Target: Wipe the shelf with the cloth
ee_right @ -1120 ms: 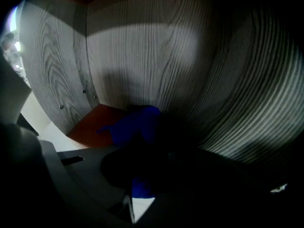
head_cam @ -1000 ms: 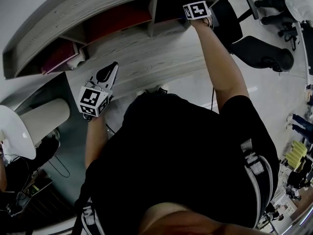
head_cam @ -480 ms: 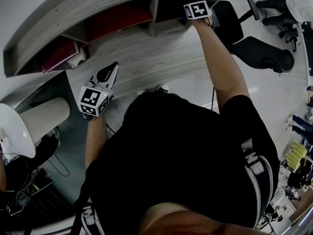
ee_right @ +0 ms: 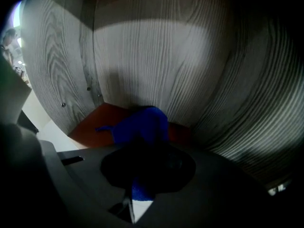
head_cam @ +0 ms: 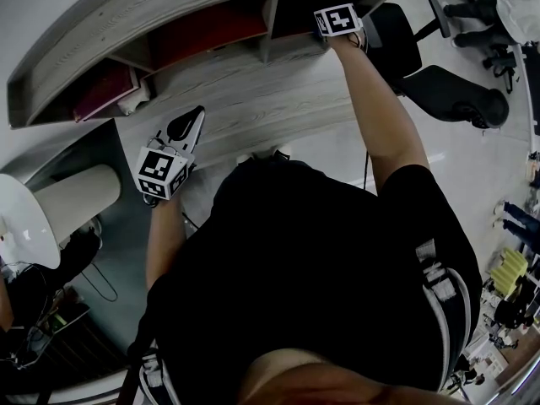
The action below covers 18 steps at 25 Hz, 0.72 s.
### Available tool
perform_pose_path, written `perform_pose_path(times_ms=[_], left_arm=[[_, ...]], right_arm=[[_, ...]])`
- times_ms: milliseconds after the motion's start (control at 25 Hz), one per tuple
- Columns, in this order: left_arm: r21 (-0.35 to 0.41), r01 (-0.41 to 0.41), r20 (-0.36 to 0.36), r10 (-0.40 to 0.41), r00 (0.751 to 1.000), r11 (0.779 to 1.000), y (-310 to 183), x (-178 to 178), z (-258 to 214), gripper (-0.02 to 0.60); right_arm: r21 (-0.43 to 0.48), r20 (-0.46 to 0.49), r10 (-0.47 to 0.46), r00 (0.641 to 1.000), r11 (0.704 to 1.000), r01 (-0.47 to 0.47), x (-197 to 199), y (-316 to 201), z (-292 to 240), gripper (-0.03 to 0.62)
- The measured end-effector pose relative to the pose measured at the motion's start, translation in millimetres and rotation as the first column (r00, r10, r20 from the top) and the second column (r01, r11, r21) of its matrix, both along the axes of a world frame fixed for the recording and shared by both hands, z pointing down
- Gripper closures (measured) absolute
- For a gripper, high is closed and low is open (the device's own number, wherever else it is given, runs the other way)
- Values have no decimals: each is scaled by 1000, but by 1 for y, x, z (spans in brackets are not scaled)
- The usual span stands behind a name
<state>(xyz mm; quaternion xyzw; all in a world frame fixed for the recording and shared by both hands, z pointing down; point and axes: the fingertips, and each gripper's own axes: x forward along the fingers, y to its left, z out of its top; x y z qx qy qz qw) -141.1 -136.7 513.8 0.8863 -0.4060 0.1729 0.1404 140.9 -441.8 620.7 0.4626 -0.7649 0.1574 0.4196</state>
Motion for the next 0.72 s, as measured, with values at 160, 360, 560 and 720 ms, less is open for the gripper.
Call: perform_pose_path(times_ms=[160,360,560,720], left_arm=[[-9,-2,3,2,1000,1000,0,2,0,565],[-17,-2,4,2,1000,1000,1,1,3,565],[-21,1,4,-1,1000,1000,1,0,4,565],[-21,7,5,-7,1000,1000,1,-2,3,565]], right_arm=[[-11,19,-10,1000,1000,11,-7,3,0,537],[-18,38,-32,999,999,33,-25,7,5,537],[-33,54,-80,995,996,82,-48,15,7,537],[-47,78,-118,990,991,122,-68,22,7,537]])
